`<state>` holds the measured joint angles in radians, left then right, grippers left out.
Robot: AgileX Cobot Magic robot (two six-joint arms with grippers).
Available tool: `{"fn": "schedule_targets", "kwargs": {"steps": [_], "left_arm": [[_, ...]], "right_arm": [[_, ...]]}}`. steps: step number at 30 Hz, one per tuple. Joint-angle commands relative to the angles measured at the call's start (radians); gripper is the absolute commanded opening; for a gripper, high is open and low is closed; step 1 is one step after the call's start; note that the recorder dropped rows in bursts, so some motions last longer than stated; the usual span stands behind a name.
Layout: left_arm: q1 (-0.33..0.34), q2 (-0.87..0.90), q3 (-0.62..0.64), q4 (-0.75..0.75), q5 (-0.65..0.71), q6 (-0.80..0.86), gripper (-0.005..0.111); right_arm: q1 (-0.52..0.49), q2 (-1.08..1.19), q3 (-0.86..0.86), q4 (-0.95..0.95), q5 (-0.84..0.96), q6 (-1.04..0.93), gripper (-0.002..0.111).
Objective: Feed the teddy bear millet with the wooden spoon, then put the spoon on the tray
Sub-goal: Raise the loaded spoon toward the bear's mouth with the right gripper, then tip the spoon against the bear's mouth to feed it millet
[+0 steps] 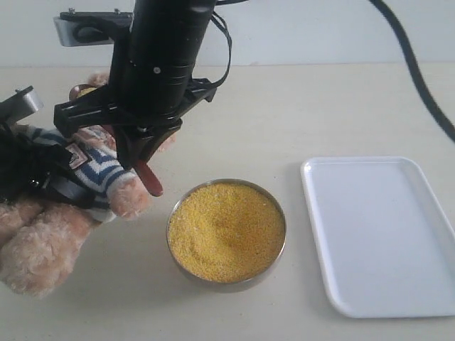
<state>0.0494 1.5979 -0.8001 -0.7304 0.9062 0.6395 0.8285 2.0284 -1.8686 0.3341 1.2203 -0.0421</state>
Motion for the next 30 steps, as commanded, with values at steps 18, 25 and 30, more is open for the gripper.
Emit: {"fn": "schedule_targets", "kwargs": {"steps": [18, 25, 30], "left_arm": [[-0.003, -0.005, -0.002, -0.022, -0.016, 0.017, 0.004], [-0.003, -0.005, -0.002, -0.042, -0.016, 0.031, 0.004], [-0.003, -0.005, -0.002, -0.044, -0.016, 0.031, 0.004]], "right_arm": [[-0.088, 0.089, -0.051, 0.25, 0.001, -0.106, 0.0], [-0.112, 0.104, -0.051, 0.31, 0.001, -0.135, 0.0], [-0.112, 0.119, -0.051, 0.349, 0.001, -0.154, 0.0]]}}
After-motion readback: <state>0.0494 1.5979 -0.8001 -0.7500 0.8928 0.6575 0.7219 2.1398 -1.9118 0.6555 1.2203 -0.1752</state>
